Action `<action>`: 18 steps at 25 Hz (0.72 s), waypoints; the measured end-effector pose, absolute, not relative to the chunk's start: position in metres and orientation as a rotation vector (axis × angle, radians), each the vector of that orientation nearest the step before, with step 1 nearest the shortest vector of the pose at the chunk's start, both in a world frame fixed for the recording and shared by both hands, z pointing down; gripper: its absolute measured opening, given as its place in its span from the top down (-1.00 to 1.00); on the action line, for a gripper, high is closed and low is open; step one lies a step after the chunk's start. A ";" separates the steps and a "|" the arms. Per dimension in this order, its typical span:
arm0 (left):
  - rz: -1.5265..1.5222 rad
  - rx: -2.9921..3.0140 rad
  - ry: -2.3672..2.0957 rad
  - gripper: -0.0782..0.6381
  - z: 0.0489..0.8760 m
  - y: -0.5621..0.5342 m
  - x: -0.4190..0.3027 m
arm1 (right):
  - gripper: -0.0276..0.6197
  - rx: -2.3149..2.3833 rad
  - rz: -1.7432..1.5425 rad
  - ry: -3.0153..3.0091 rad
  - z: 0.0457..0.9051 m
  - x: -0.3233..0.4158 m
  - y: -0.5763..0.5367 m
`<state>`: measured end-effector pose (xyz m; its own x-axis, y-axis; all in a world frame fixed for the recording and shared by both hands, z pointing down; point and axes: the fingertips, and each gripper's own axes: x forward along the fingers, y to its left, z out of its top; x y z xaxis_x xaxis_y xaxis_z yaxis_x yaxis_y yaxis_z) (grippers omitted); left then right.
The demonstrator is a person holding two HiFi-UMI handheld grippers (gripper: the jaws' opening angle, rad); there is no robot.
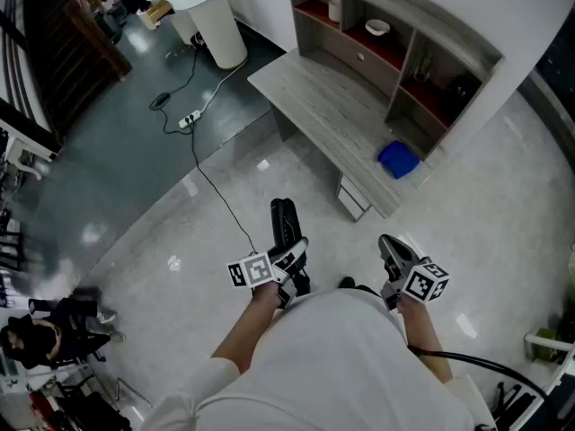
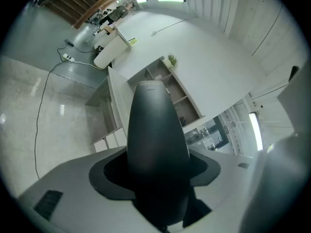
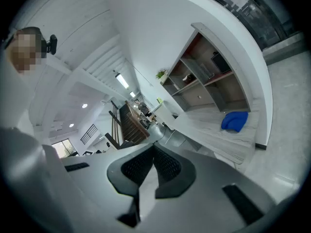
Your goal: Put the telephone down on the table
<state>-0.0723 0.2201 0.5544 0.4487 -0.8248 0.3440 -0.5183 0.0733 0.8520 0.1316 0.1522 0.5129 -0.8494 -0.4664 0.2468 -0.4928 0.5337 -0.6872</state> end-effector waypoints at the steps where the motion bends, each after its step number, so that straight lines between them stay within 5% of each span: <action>1: -0.345 1.587 -1.205 -0.07 0.554 0.218 -0.072 | 0.86 0.852 1.236 -2.723 0.512 0.132 0.150; 18: -0.339 1.579 -1.217 -0.07 0.555 0.197 -0.055 | 0.86 0.825 1.314 -2.716 0.517 0.149 0.129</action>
<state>-0.0551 0.1973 0.5554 0.4394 -0.8259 0.3533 -0.5237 0.0841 0.8478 0.1491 0.1290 0.5172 -0.8609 -0.4522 0.2333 -0.4636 0.5080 -0.7260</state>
